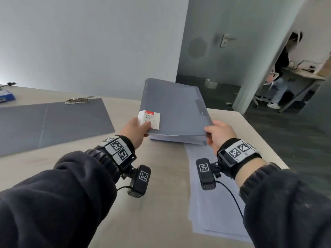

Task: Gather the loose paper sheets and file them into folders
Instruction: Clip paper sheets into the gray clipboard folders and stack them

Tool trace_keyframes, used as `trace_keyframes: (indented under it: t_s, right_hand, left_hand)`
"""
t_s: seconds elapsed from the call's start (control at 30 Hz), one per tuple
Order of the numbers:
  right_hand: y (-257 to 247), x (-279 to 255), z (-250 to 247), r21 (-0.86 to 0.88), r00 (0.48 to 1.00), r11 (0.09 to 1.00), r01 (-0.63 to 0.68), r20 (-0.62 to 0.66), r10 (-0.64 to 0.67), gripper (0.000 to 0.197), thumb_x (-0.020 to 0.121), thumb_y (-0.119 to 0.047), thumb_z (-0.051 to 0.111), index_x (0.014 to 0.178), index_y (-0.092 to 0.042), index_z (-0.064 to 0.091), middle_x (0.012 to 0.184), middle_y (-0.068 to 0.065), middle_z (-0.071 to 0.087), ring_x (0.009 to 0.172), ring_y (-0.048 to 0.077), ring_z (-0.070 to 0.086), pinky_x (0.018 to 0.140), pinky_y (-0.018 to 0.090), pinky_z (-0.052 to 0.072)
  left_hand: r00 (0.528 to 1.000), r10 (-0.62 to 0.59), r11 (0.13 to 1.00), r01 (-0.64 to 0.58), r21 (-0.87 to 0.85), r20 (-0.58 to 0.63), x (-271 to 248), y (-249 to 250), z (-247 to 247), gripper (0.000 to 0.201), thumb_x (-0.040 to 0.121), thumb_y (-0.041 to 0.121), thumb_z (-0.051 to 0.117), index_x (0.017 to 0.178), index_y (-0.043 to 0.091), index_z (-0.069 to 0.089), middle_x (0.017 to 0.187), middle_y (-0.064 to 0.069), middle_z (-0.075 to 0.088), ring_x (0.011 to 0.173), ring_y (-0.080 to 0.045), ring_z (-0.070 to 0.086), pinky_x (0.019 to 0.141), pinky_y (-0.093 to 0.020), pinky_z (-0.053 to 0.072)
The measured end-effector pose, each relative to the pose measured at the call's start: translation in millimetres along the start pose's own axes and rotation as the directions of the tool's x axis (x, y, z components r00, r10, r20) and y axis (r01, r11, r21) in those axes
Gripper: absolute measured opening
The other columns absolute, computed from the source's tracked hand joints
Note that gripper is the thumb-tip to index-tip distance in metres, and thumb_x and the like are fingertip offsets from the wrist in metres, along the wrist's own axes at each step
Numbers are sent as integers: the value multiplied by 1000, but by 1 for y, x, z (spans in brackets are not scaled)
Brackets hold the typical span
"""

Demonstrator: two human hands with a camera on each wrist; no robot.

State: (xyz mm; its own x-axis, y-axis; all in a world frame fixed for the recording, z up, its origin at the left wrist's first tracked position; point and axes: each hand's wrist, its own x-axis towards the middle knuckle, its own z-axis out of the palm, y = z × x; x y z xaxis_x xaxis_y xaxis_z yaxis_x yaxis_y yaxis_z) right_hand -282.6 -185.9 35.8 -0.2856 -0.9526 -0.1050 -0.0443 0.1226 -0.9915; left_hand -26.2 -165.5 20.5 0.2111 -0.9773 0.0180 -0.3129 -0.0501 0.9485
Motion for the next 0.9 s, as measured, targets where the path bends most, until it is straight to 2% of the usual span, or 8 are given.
trace_keyframes:
  t_s: [0.07, 0.17, 0.3, 0.4, 0.53, 0.7, 0.8, 0.9]
  right_hand:
    - [0, 21, 5, -83, 999, 996, 37, -10, -38, 38, 86, 2, 57, 116, -20, 65, 83, 9, 67, 67, 21, 56, 53, 28, 38]
    - [3, 47, 12, -232, 997, 970, 79, 9, -79, 25, 85, -1, 59, 99, -18, 72, 84, 5, 71, 74, 23, 66, 57, 28, 46]
    - [18, 72, 12, -376, 996, 923, 74, -16, -86, 14, 75, -12, 64, 85, -15, 73, 84, 7, 74, 85, 32, 72, 83, 45, 59]
    - [28, 73, 7, -473, 999, 880, 51, 16, -50, 20, 82, -19, 64, 92, -5, 74, 85, 12, 73, 77, 34, 66, 78, 44, 56]
    - [34, 68, -4, -420, 1000, 907, 2, 10, 3, 54, 75, -38, 58, 103, 7, 64, 76, 11, 52, 70, 26, 45, 66, 39, 38]
    - [29, 39, -34, -255, 997, 964, -82, -5, 83, 15, 96, -21, 53, 90, -17, 66, 95, 9, 61, 79, 23, 51, 71, 37, 41]
    - [32, 13, -65, -243, 996, 966, -86, -18, 85, 13, 98, -24, 52, 89, -27, 60, 108, 0, 67, 87, 17, 57, 75, 36, 46]
    - [40, -17, -99, -250, 996, 964, -92, -33, 86, 11, 98, -26, 54, 90, -26, 62, 110, 1, 68, 89, 16, 59, 79, 35, 44]
  left_hand:
    - [999, 19, 989, -13, 145, -38, 21, 0, 3, 32, 98, 40, 52, 118, 15, 56, 102, -1, 65, 87, -23, 61, 78, -37, 50]
    - [999, 5, 970, 3, 244, -33, 47, -6, 10, 38, 99, 43, 49, 125, 16, 56, 108, 0, 62, 94, -23, 57, 81, -32, 39]
    - [999, -40, 955, 32, 296, 23, 70, -23, 22, 46, 98, 48, 44, 128, 15, 59, 117, -5, 67, 107, -28, 61, 95, -38, 45]
    - [997, -62, 948, 47, 314, 37, 75, -29, 30, 47, 99, 49, 42, 126, 15, 60, 117, -6, 67, 108, -30, 61, 96, -38, 45]
    - [997, -68, 954, 57, 293, 28, 70, -28, 30, 51, 100, 52, 38, 126, 14, 60, 113, -7, 66, 107, -30, 60, 88, -33, 41]
    - [991, -130, 958, 131, 257, -23, 35, -19, 26, 54, 100, 49, 40, 125, 3, 53, 105, -11, 57, 115, -35, 55, 81, -32, 32]
    - [981, -189, 952, 175, 253, 33, -1, -23, 30, 52, 99, 42, 49, 136, 6, 47, 141, -9, 52, 129, -30, 49, 92, -32, 34]
    - [976, -200, 963, 180, 200, 85, -38, -23, 37, 58, 98, 33, 55, 148, 10, 38, 151, -4, 44, 136, -25, 44, 106, -32, 32]
